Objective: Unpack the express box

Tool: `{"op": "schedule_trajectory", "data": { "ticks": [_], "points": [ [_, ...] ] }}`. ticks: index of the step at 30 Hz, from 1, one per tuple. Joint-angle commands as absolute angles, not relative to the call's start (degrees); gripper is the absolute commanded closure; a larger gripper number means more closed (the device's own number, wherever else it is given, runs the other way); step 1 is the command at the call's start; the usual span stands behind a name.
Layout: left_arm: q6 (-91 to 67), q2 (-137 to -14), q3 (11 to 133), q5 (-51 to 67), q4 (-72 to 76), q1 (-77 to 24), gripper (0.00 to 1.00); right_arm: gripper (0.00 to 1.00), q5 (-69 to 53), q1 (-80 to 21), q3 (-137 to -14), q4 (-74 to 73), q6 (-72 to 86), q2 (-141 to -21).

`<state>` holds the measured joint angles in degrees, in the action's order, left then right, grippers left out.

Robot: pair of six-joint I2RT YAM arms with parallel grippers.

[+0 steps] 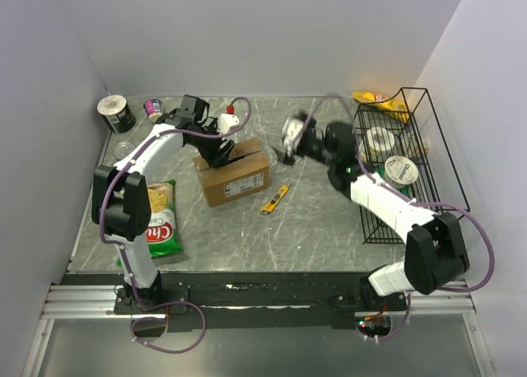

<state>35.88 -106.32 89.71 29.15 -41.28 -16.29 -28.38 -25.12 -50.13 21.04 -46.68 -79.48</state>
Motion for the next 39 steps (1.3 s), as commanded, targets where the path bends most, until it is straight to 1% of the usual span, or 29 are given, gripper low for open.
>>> {"op": "schedule_trajectory", "data": {
  "ticks": [1, 2, 3, 4, 5, 6, 8, 9, 11, 12, 14, 15, 19, 23, 24, 26, 27, 28, 29, 30, 32, 33, 36, 37, 38, 39],
  "points": [
    [37.71, -103.18, 89.82, 27.16, -39.55, -17.58, 0.32, 0.0, -29.99, -25.49, -66.48, 8.09, -18.4, -86.2],
    [37.1, -103.27, 90.35, 27.42, -39.72, -17.67, 0.34, 0.0, -29.45, -25.84, -69.23, 5.56, -12.02, -88.31],
    [36.74, -103.27, 90.61, 27.68, -39.9, -17.75, 0.36, 0.0, -29.44, -26.01, -71.87, 4.41, -9.52, -92.59],
    [36.39, -103.18, 90.62, 27.95, -39.9, -17.84, 0.37, 0.0, -30.05, -26.19, -75.98, 3.61, -7.49, -94.38],
    [35.69, -103.18, 90.7, 28.04, -39.9, -17.93, 0.39, 0.0, -30.23, -26.63, -77.42, 2.91, -4.95, -95.87],
    [35.34, -103.1, 90.7, 28.12, -39.99, -17.93, 0.43, 0.0, -30.58, -27.07, -78.21, 3.25, -4.4, -98.06],
    [34.46, -103.18, 90.7, 28.83, -40.34, -17.93, 0.49, 0.0, -31.03, -28.38, -78.22, 3.6, -5.79, -99.22],
    [34.02, -103.36, 90.79, 28.92, -40.52, -17.93, 0.56, 0.0, -30.68, -28.48, -77.79, 4.04, -6.24, -99.75],
    [32.62, -103.53, 90.97, 29.79, -40.69, -17.93, 0.62, 0.0, -30.76, -28.74, -75.59, 4.22, -6.94, -99.67],
    [32.09, -103.62, 90.97, 30.23, -40.61, -17.93, 0.68, 0.0, -30.5, -28.65, -74.89, 4.22, -7.2, -99.41],
    [30.77, -103.89, 91.4, 31.28, -40.78, -17.93, 0.73, 0.0, -30.24, -28.74, -72.95, 2.82, -8.96, -99.4],
    [30.33, -103.8, 91.58, 31.55, -40.78, -17.93, 0.76, 0.0, -29.71, -28.65, -72.6, 2.38, -9.31, -99.32],
    [26.73, -103.27, 94.21, 36.98, -41.92, -16.79, 0.81, 0.0, -28.13, -28.74, -69.97, 1.58, -12.03, -99.14],
    [23.13, -104.94, 98.69, 51.12, -46.22, -13.1, 0.83, 0.0, -26.46, -28.74, -68.56, 1.67, -13.8, -98.96],
    [21.98, -105.55, 99.05, 57.94, -46.32, -11.27, 0.84, 0.0, -26.11, -28.74, -68.21, 1.84, -14.06, -98.79],
    [15.32, -105.65, 97.66, 64.13, -43.17, -9.33, 0.84, 0.0, -25.14, -28.74, -67.15, 2.11, -14.5, -98.88],
    [12.94, -105.64, 96.69, 69.12, -41.59, -7.84, 0.83, 0.0, -24.88, -28.83, -66.8, 2.46, -14.68, -98.7],
    [8.13, -105.56, 94.24, 71.34, -37.74, -7.21, 0.8, 0.0, -24.61, -28.83, -66.27, 2.63, -14.85, -98.61],
    [5.22, -105.47, 92.91, 72.67, -35.62, -6.69, 0.75, 0.0, -24.61, -28.92, -66.1, 2.64, -14.85, -98.61],
    [2.75, -105.03, 91.51, 73.56, -33.16, -6.16, 0.61, 0.0, -24.52, -28.92, -66.09, 2.64, -14.85, -98.61],
    [1.32, -104.51, 89.3, 73.75, -30.86, -5.89, 0.48, 0.0, -24.17, -29.09, -66.27, 2.55, -14.94, -98.7],
    [2.01, -103.89, 89.12, 71.74, -30.76, -6.15, 0.36, 0.0, -24.08, -29.09, -66.44, 2.37, -14.85, -98.79],
    [4.83, -103.62, 89.91, 65.41, -31.38, -6.24, 0.27, 0.0, -23.64, -29.09, -67.94, 1.94, -13.45, -100.01],
    [5.27, -103.71, 90.61, 63.3, -31.38, -6.24, 0.25, 0.0, -23.64, -29.18, -68.9, 1.5, -12.58, -100.37],
    [5.27, -103.71, 90.96, 57.97, -31.12, -6.24, 0.23, 0.0, -23.82, -29.09, -69.43, 1.41, -12.13, -100.89],
    [5.71, -103.62, 91.14, 56.44, -30.85, -6.24, 0.21, 0.0, -23.82, -29.18, -69.87, 1.23, -11.69, -101.07]
  ]
}}
